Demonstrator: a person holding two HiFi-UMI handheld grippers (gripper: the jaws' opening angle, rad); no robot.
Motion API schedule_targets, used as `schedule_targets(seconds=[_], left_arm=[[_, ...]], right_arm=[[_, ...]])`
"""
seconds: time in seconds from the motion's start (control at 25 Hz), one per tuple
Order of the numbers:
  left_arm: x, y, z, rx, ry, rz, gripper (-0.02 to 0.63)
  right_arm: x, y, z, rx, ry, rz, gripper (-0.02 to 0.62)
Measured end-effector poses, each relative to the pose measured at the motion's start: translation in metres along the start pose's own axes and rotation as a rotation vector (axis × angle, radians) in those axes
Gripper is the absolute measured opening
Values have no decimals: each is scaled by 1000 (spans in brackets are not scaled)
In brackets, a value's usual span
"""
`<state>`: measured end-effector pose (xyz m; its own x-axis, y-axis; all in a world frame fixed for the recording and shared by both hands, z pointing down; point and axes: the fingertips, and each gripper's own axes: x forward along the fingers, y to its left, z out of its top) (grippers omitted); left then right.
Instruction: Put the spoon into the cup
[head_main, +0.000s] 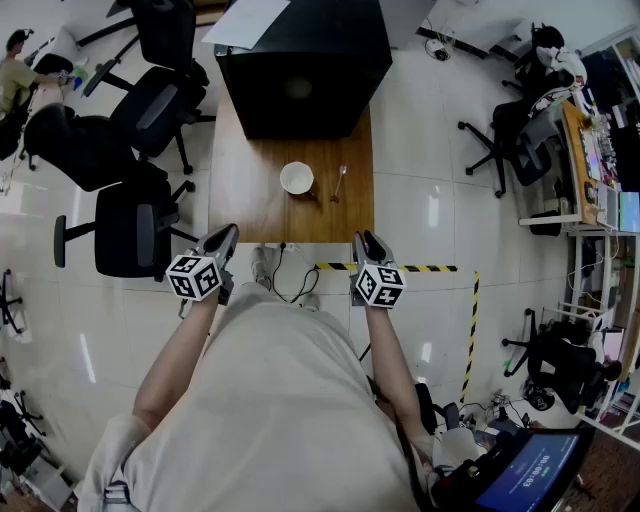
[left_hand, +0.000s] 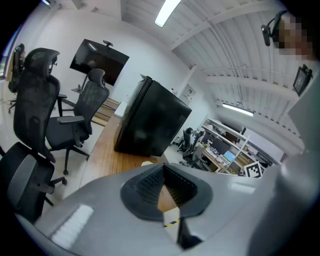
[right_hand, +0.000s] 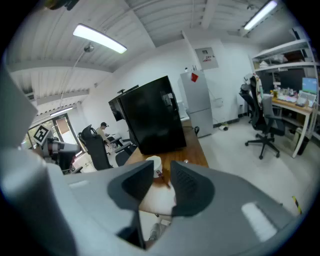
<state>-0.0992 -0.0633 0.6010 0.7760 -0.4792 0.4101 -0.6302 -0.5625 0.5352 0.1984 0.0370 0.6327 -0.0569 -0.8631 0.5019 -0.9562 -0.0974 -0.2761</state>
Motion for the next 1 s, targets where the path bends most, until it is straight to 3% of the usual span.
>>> schedule_targets(seconds=[0.24, 0.6, 0.76, 1.0], left_arm=[[20, 28, 40, 42, 7, -55, 0], [38, 62, 56, 58, 83, -154, 0], [42, 72, 62, 90, 100, -145, 0], [50, 69, 76, 16, 53, -109, 3]], right_arm=[[27, 13, 5, 17, -3, -48, 97], [55, 25, 9, 29, -15, -155, 97], [63, 22, 7, 30, -3, -172, 97], [105, 6, -11, 2, 88, -126, 109]])
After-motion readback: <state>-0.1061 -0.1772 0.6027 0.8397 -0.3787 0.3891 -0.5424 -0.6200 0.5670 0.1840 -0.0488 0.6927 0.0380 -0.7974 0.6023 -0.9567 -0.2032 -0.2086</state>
